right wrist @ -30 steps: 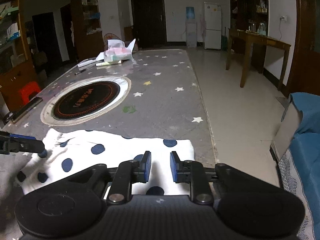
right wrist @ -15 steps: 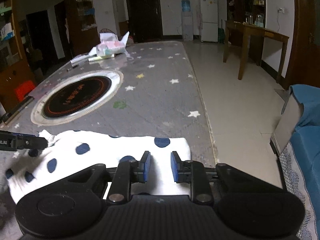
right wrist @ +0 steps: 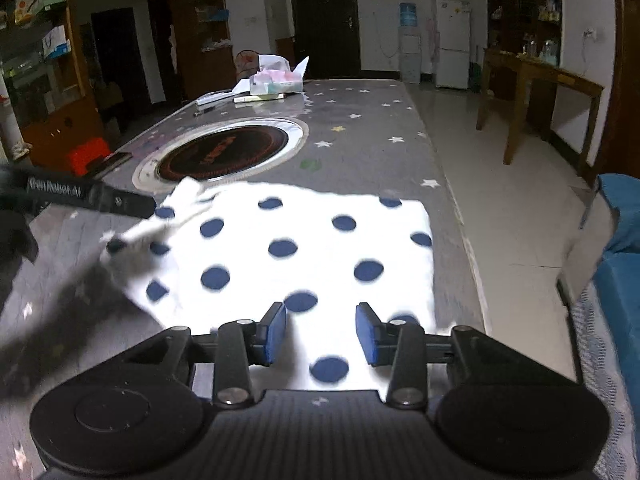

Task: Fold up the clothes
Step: 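Open the left gripper and withdraw it from the folded trousers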

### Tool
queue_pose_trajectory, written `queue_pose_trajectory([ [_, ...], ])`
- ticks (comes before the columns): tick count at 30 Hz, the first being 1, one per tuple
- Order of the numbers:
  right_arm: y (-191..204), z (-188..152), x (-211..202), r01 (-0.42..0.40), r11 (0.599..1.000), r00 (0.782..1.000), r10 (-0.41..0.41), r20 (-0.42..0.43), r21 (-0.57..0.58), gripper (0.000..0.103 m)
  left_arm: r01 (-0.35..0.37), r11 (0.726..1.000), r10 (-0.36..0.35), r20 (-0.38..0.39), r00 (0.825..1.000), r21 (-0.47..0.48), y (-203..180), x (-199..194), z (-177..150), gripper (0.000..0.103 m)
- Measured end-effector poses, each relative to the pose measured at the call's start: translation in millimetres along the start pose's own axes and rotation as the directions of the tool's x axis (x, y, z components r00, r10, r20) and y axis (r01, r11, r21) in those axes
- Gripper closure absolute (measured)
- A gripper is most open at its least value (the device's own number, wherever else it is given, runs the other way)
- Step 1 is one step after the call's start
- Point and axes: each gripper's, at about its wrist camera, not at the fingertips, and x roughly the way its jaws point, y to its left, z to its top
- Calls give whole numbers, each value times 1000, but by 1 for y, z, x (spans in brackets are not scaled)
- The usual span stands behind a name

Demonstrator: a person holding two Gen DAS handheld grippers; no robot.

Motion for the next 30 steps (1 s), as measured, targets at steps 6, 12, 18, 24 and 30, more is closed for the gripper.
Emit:
queue_pose_trajectory([
  [6,3,-16,-4,6,1000,1000,-6,-21,9,52,4,1000,-5,33,999,23,1,-22,-18,23],
  [12,5,-23,-23,1,999,999,-2,37,36,39,25,999,-29,80,996,41,3,-47,-33,4],
  [18,16,-38,-45,8,1000,998,-8,69,-3,17,58,996,-67,149,987,65,2,-71,-48,0],
  [24,27,-48,-54,22,1000,996,-21,82,-2,1,93,994,-102,172,980,58,1,-85,-58,0],
  [30,42,-50,-61,41,999,994,-39,102,-19,0,76,992,-94,193,977,99,-5,-97,-69,0],
])
